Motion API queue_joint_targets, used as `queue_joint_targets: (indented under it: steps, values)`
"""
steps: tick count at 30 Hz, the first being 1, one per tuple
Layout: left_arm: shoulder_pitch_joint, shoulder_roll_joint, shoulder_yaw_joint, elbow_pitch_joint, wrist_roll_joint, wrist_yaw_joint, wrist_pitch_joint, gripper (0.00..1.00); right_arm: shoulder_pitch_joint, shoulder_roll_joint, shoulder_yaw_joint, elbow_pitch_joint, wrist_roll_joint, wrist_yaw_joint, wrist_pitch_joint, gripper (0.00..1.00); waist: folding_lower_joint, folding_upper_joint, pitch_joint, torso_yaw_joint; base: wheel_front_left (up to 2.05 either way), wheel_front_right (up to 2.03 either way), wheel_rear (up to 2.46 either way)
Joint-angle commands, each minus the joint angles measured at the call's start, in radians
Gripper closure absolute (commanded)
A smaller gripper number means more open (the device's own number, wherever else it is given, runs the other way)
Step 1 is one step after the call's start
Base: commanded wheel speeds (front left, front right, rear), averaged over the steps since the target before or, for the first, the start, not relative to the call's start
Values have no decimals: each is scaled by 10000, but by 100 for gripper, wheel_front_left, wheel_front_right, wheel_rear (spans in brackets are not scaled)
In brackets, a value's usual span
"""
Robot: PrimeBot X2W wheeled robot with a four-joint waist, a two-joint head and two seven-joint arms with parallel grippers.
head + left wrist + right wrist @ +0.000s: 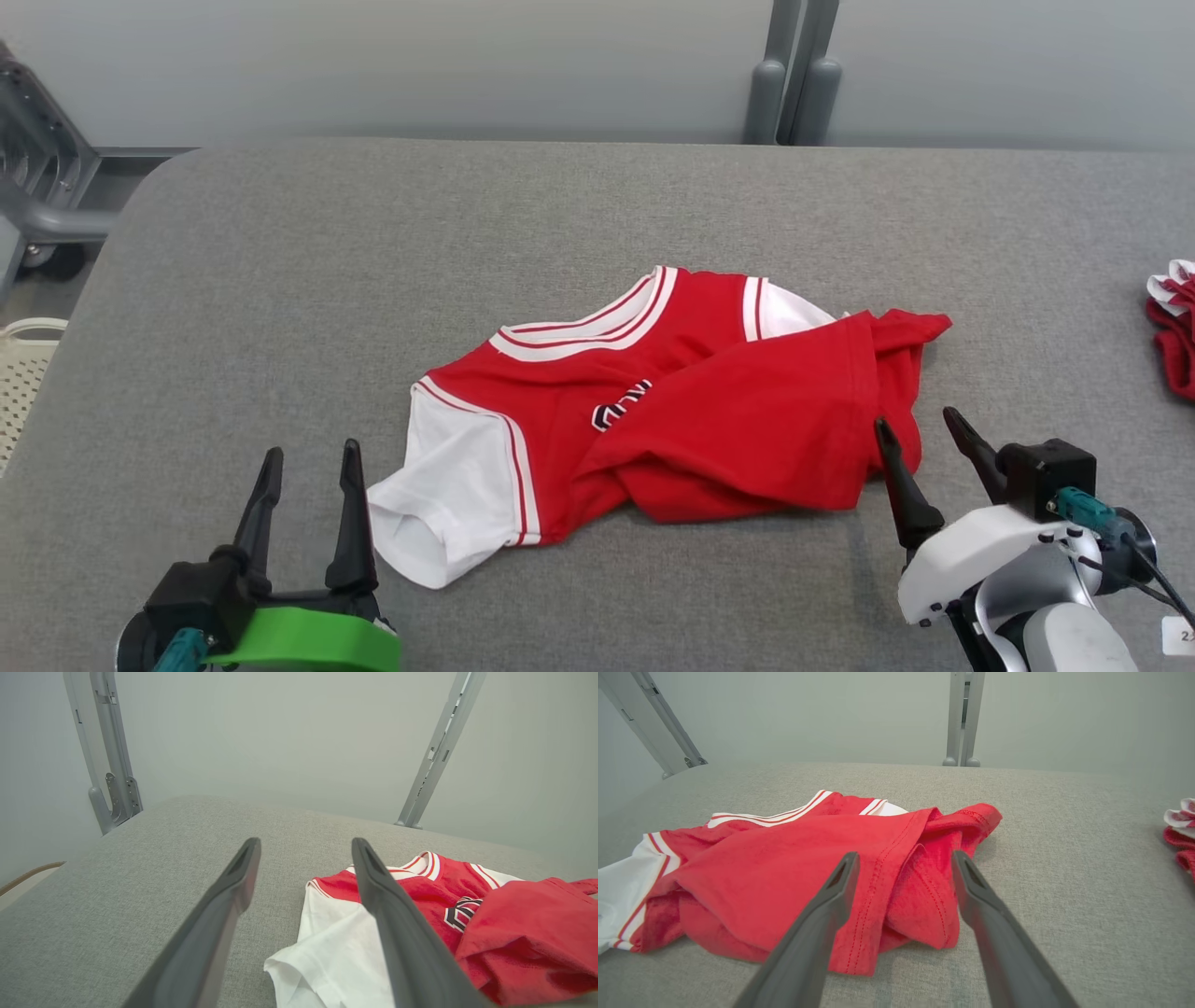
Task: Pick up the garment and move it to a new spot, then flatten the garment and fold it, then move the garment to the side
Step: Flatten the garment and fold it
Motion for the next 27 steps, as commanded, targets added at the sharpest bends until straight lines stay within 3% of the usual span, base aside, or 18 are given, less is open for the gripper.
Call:
queue_joint_targets:
  steps: [1, 14, 27]
  values:
    - [193, -195, 139, -88, 399, -232, -27, 0, -108, -20, -106, 111, 101, -8, 220, 0, 0, -1, -57, 151, 0, 0, 0]
    - [419, -1303, 830, 208, 1855, -1504, -28, 0, -1523, -24, -1095, 1257, 701, -8, 1871, 0, 0, -1, 136, 816, 0, 0, 0]
    - [246, -1707, 1237, 435, 2336, -2053, -29, 0, -3303, -16, -1904, 2351, 967, -5, 4490, 0, 0, -1, 410, 997, 0, 0, 0]
